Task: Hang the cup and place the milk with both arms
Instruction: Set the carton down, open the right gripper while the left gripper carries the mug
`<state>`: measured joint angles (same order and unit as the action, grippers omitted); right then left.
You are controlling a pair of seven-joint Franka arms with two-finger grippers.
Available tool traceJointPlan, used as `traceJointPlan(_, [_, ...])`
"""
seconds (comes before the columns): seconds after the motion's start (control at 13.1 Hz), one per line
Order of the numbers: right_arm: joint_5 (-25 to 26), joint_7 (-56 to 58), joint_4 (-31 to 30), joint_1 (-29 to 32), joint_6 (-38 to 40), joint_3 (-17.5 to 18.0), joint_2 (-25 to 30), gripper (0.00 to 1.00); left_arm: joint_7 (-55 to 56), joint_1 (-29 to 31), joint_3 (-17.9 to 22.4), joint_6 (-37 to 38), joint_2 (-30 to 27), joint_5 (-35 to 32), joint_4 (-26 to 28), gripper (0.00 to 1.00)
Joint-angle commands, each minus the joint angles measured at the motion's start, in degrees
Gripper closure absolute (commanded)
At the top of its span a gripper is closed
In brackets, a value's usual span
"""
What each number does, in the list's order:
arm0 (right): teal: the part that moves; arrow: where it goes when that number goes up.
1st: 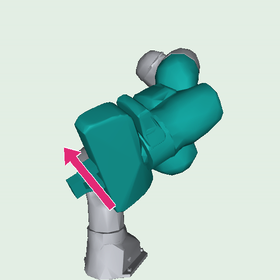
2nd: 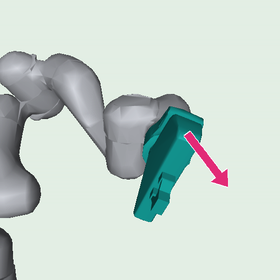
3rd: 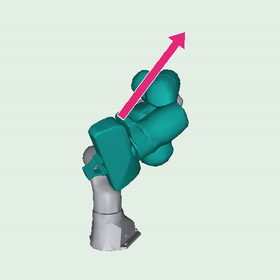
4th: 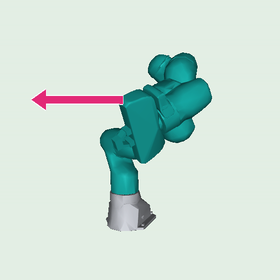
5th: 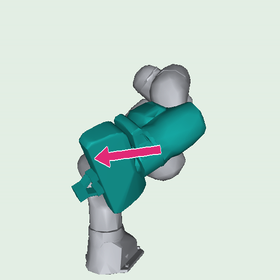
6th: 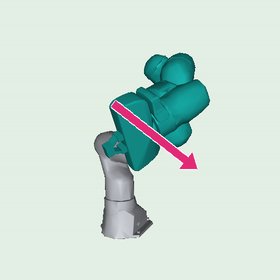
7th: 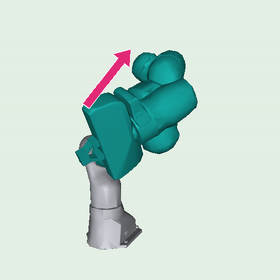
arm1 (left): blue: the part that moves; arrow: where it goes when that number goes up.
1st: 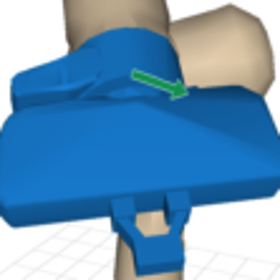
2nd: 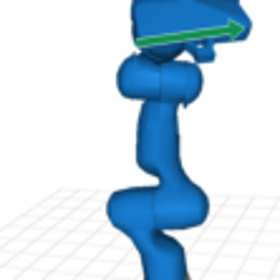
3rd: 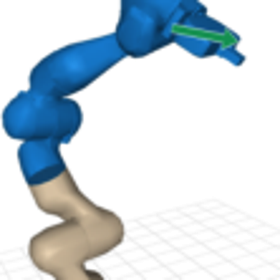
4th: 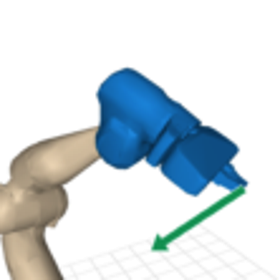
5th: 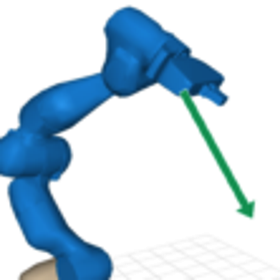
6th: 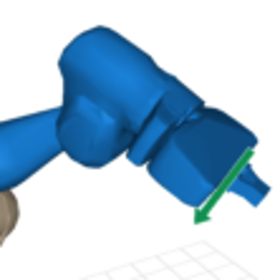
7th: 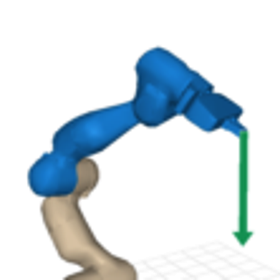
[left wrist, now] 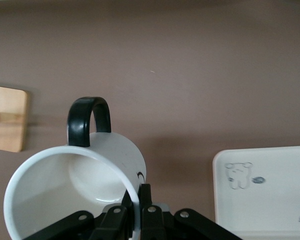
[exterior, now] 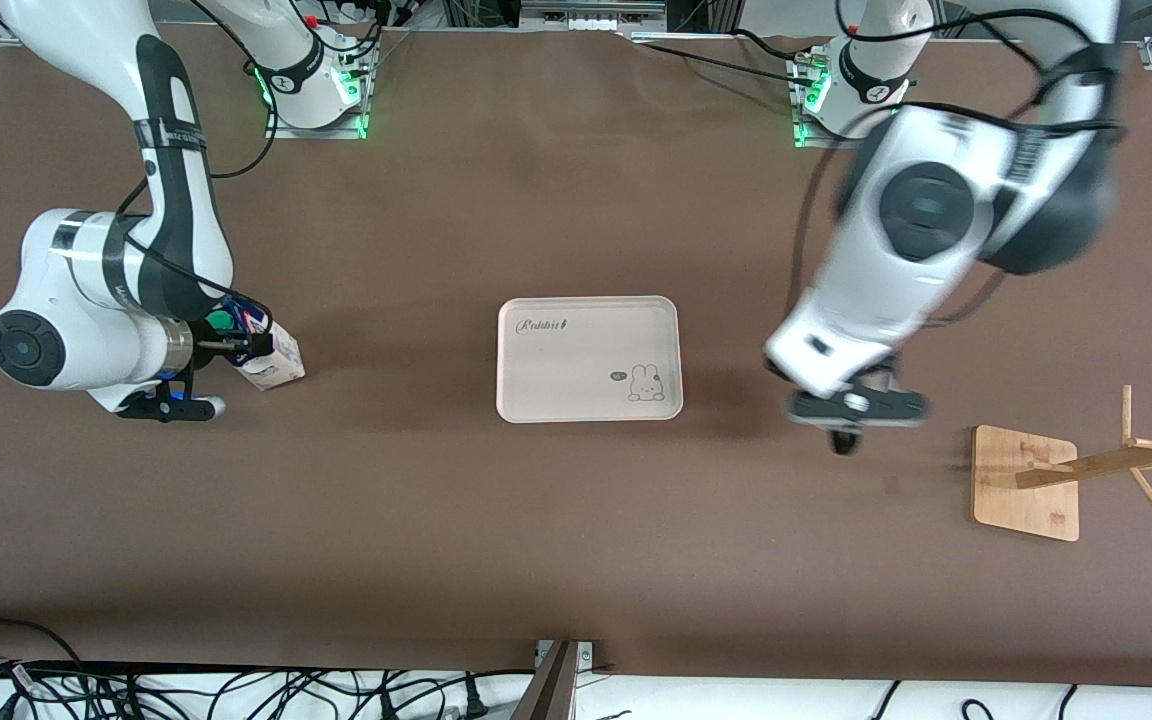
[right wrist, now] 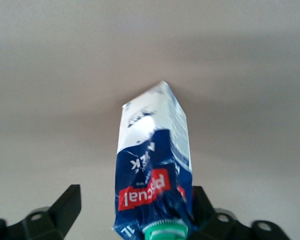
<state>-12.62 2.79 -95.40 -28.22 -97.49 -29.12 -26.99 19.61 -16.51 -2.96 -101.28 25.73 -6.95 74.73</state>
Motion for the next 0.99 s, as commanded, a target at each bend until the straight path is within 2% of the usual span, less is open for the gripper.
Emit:
traceJointPlan(0.0, [-0.7,0.6,2.2,0.4,5.5,-0.4,2.4,0.0,-4.7,6.3,-1.5,0.9,-2.2,0.5,-0.1,1.0])
traceJointPlan(0.23, [-0.2,0.7,5.1,0.4,10.5,-2.4,4.0,0.0,-5.7,11.5,-0.8,1.0,-3.8,2.5,0.0,1.0])
traceJointPlan(0.53, [0.0,0.9,13.0,0.4,18.3,-4.3,4.7,0.0,-14.2,19.1,-1.3,1.0,-3.8,3.5,-0.1,1.0])
traceJointPlan(0.69, [0.9,1.8,15.5,0.4,18.6,-4.3,6.4,0.0,-16.8,22.3,-1.2,1.0,-3.8,7.8,0.0,1.0])
traceJointPlan(0.91, [2.7,3.2,20.1,0.4,17.6,-5.6,6.3,0.0,-19.5,24.1,-0.9,1.1,-3.7,8.2,0.2,1.0])
